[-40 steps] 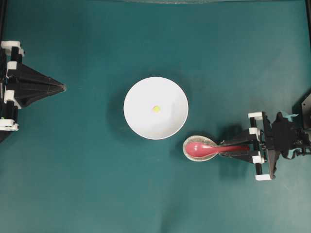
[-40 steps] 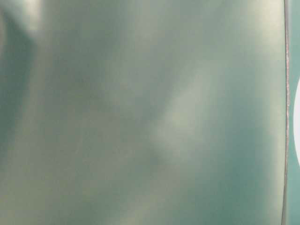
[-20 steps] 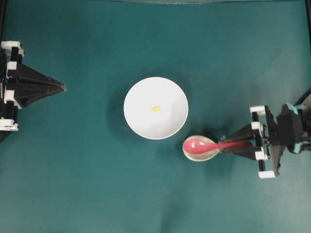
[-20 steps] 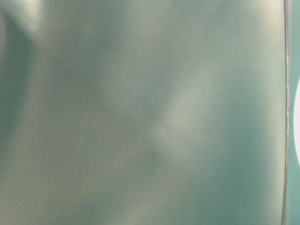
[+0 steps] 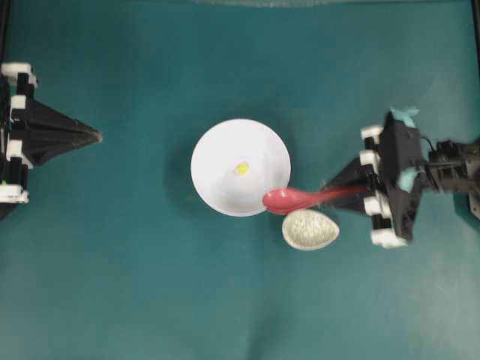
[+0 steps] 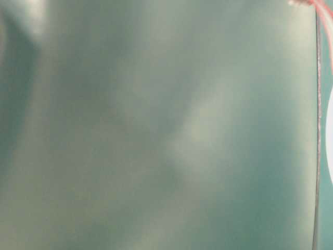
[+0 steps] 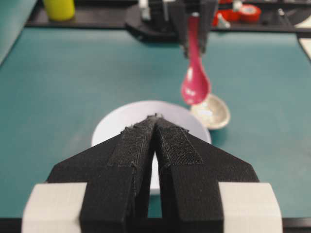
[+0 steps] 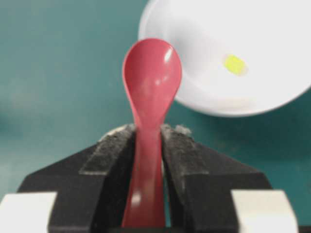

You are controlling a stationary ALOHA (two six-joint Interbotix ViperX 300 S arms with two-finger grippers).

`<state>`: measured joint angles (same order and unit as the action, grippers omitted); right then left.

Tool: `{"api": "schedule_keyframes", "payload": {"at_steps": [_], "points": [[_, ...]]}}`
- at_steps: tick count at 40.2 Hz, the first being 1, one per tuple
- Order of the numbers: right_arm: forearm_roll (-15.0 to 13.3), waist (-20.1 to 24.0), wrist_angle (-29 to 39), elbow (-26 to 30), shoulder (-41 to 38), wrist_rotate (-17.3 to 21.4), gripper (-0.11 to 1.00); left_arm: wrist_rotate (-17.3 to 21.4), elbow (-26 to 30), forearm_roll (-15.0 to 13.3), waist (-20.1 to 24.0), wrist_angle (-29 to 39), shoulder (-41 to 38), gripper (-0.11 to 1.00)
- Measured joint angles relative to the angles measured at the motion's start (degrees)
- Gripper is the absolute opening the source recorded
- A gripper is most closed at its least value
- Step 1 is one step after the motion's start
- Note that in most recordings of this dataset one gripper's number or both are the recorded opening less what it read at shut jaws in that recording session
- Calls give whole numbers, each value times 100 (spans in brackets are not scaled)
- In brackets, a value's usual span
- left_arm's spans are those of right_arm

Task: Scoop the yellow hexagonal prism block from the bowl with a spoon using the right arm.
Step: 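Lift the pink spoon off its rest and carry it over the bowl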

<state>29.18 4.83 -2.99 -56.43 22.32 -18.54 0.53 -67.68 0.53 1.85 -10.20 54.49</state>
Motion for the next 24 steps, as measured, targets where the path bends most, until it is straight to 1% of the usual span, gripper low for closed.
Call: {"api": "schedule_keyframes", "payload": {"at_steps": [7,13,20,24], "points": [[-97,-598,949,501,-97,-35,24,0,0,9,0,0,0,-1],[-272,-932,1573,888,-299,-70,24,0,0,9,0,0,0,-1],[-809,-976,1986,1248,-527,-97,24,0,-9,9,0,-9,18,-1],[-967,-984,2039,1362,-571,-105,24,0,0,9,0,-9,35,-1]]}}
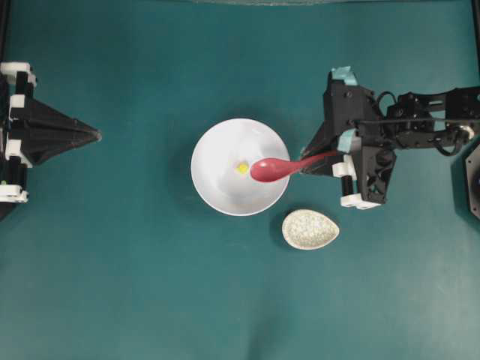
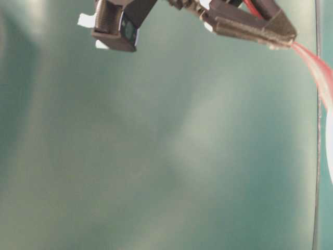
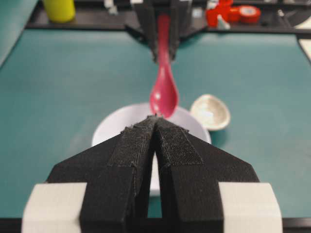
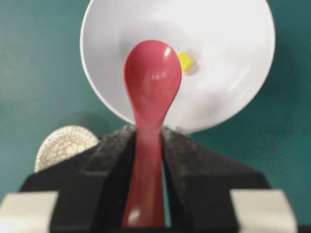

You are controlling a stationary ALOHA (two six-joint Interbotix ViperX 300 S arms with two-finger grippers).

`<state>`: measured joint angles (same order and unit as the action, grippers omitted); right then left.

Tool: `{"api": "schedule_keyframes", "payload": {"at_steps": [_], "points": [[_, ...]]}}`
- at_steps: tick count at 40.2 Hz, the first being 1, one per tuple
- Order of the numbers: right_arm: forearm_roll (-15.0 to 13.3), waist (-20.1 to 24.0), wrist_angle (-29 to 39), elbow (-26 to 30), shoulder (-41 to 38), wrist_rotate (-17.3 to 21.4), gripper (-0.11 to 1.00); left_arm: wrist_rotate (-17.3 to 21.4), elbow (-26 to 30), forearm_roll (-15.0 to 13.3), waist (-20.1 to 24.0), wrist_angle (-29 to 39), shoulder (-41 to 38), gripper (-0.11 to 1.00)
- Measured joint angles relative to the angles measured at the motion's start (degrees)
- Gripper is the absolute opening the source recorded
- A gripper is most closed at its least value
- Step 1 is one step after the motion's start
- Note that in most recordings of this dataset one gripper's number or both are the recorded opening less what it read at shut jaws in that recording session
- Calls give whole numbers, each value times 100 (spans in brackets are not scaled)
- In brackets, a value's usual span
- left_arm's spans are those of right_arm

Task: Scoop the yellow hexagonal prism block from the bowl with a spoon using the right arm.
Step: 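Lift the pink spoon off its rest and carry it over the bowl, then lower the spoon into the bowl and push it under the yellow block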

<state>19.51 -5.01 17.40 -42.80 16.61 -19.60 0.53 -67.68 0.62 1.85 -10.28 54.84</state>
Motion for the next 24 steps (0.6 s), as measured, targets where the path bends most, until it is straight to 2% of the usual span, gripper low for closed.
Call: {"api": "schedule_keyframes", "payload": {"at_steps": [16,24], "points": [[-88,0,88,44,0,26,24,0,0,0,0,0,18,-1],[-88,0,299,53,-9,211,24,0,0,0,0,0,18,-1]]}}
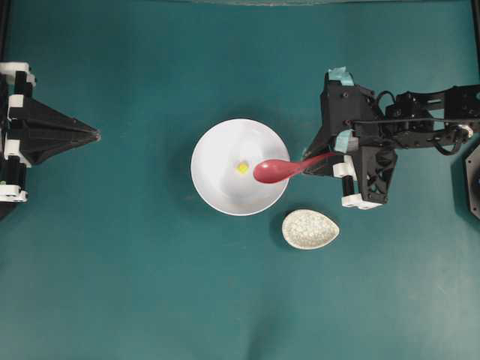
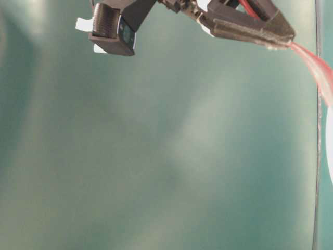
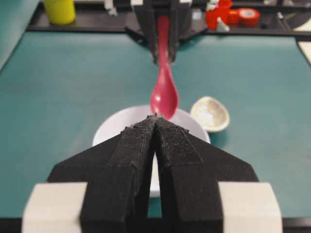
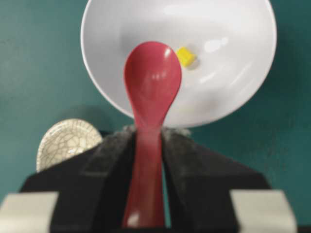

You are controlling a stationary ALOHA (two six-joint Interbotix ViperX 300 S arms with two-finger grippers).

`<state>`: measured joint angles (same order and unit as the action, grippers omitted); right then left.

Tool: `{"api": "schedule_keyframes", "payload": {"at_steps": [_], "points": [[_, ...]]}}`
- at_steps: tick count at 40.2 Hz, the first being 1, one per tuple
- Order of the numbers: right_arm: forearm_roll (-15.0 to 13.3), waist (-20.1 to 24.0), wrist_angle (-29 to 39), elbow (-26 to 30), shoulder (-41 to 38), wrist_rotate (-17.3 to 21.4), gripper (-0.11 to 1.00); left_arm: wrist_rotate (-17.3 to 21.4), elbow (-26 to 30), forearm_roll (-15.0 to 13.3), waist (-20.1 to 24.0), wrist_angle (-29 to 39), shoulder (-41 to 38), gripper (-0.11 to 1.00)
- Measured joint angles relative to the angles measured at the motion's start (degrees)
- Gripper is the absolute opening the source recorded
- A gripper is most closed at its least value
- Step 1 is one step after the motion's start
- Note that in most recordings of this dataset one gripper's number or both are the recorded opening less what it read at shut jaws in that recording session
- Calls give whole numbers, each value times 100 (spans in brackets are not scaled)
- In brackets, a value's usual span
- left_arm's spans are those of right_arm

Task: Scoop the yellow hexagonal prism block from the bowl with a spoon using the right arm.
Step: 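Lower the spoon into the bowl and push it under the yellow block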

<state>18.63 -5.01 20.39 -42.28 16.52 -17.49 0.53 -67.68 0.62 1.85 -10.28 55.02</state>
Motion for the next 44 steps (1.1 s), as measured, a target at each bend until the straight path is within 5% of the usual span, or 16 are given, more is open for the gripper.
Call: {"api": "schedule_keyframes", "payload": {"at_steps": [11,31,44], "points": [[-26,-105,475,202,-220,580,24,0,0,0,0,9,0,-1],[-202,-149,1134,1020,-984,624,24,0,0,0,0,0,0,-1],[-633,-149,1406,1222,-1327,1037,24,0,0,0,0,0,0,-1]]}}
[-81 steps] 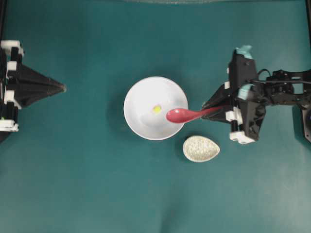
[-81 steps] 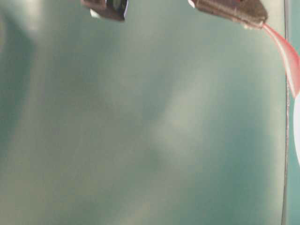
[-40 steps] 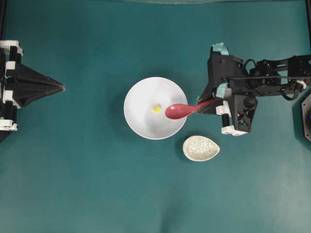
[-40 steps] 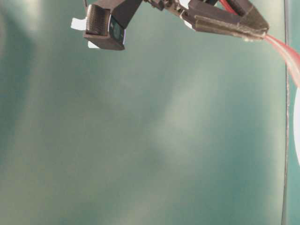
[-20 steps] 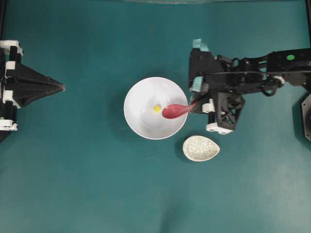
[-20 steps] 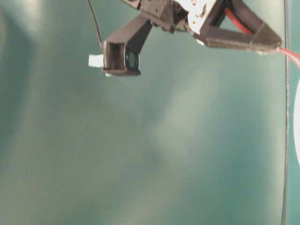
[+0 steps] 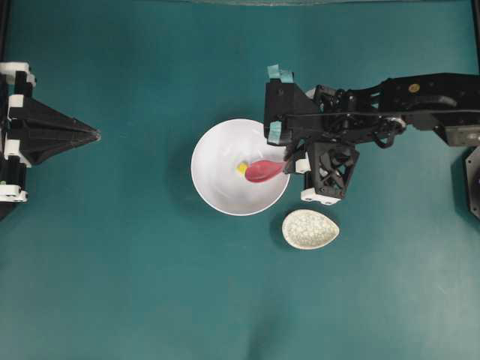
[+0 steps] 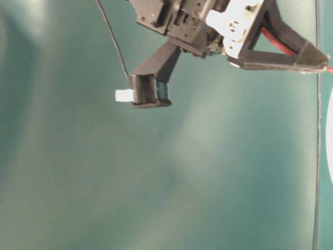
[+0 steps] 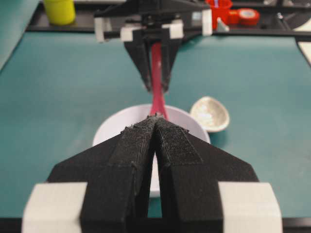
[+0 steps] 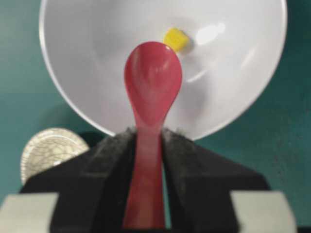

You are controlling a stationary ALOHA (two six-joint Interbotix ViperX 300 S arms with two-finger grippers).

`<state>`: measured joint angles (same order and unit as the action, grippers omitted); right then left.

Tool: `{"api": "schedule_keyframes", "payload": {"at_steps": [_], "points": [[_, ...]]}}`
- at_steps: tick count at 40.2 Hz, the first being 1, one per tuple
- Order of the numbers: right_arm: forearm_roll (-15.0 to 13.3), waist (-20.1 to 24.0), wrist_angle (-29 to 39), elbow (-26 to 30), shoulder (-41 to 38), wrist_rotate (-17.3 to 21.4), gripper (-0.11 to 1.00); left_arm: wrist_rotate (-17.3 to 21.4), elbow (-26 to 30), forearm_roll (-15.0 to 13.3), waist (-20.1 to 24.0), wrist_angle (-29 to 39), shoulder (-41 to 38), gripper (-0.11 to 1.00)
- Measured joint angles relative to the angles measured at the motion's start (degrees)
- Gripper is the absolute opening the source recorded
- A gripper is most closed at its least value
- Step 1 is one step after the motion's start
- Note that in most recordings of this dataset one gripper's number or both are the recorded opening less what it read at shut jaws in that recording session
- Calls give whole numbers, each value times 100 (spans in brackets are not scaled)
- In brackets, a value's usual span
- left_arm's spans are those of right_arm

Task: Scoop the yellow hexagonal prism block from the bowl with a spoon using the right arm.
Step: 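Lower the spoon into the bowl and push it under the yellow block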

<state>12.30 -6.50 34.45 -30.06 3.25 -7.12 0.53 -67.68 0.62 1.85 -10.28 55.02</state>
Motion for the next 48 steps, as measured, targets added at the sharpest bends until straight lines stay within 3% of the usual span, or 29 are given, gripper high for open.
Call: {"api": "schedule_keyframes", "payload": {"at_steps": [8,48], "points": [[-229,0,9,0,-132,167,24,0,0,0,0,0,0,-1],[-246,44,-501,246,-773,132,24,0,0,0,0,-9,0,-1]]}}
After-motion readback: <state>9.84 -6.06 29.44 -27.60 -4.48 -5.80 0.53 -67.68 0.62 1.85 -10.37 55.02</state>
